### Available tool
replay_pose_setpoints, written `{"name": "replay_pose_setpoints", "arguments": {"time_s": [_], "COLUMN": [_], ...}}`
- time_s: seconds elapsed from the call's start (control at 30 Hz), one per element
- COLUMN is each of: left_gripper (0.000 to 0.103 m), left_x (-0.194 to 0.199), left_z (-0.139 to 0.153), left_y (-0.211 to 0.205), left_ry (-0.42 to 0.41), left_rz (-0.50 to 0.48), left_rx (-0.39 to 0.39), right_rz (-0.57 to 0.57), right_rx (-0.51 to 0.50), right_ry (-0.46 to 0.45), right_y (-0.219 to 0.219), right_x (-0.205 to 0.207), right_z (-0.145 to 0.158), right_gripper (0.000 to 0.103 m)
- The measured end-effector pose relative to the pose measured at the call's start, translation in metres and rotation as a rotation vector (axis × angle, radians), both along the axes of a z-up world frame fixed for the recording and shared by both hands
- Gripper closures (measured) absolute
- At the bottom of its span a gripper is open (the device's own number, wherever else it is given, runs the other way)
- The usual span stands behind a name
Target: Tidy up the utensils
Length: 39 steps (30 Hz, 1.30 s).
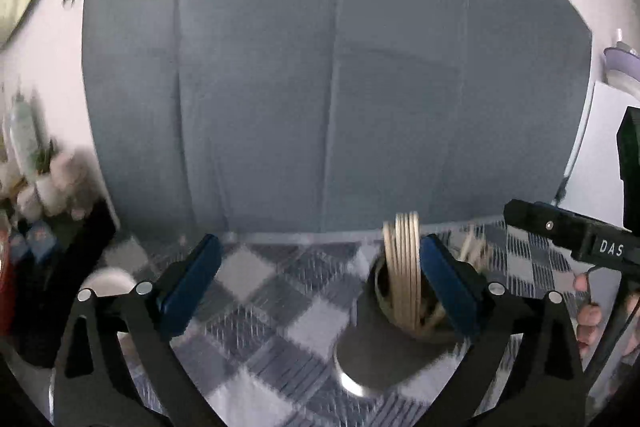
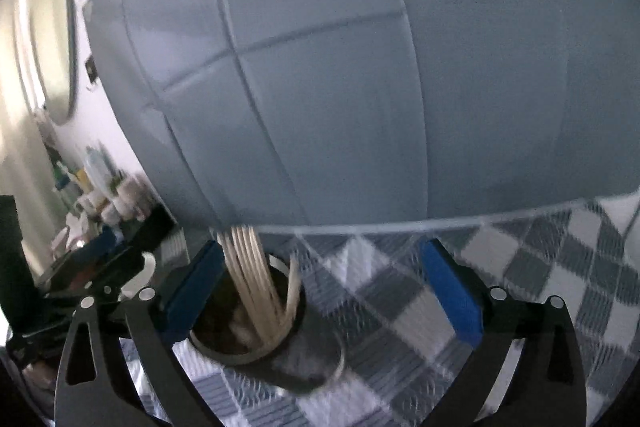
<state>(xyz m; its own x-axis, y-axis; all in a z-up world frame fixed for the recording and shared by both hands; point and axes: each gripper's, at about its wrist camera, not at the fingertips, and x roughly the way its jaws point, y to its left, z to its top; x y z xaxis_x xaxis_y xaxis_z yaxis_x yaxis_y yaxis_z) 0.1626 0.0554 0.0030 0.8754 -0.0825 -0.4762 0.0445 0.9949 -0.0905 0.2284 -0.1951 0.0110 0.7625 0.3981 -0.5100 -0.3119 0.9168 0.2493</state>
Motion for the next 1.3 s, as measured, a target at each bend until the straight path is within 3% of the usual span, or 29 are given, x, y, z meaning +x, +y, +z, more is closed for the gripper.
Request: {"name": "replay_pose_setpoints", "arguments": {"time_s": [0.17,0.3,0.5,0.7,0.93,1.03,1.3], "left_gripper": [0.006,0.006,0.006,0.006,0.006,0.006,0.006], "left_x": [-0.026,-0.052,-0.089,-0.113,-0.141,-0.151,-0.154], "left_z": [-0.027,-0.044,-0.036,0.001,0.012,0.016,0.014], "left_y": [0.005,0.007,-0.01,-0.028,-0.046,-0.051,-0.048], "left_ry": [0.161,0.268,0.264,0.268,0.319,0.295,0.32], "left_rz": [0.072,0.081,0.028,0.07,0.165,0.176,0.141], "left_rx": [0.011,0.017,0.076,0.117,0.188,0.21,0.154], "right_rz": [0.019,0.045,0.024,-0.046,-0.143,-0.163,-0.153], "right_rx": [-0.052,-0.07,-0.209,-0.144,-0.178,-0.197,-0.184], "right_ry": [0.135,0.161,0.171,0.171,0.143,0.14,0.171], "right_y": [-0.003,-0.003,0.004,-0.013,-0.02,-0.022,-0.025], "right_x": [-0.032,-0.074,-0.133,-0.172,-0.198,-0.206,-0.207], "right_z": [-0.029,-0.04,-0.04,-0.011,0.014,0.014,0.011], "right_gripper": [0.008,0.008,0.008,0.008,0.008,0.008,0.008]}}
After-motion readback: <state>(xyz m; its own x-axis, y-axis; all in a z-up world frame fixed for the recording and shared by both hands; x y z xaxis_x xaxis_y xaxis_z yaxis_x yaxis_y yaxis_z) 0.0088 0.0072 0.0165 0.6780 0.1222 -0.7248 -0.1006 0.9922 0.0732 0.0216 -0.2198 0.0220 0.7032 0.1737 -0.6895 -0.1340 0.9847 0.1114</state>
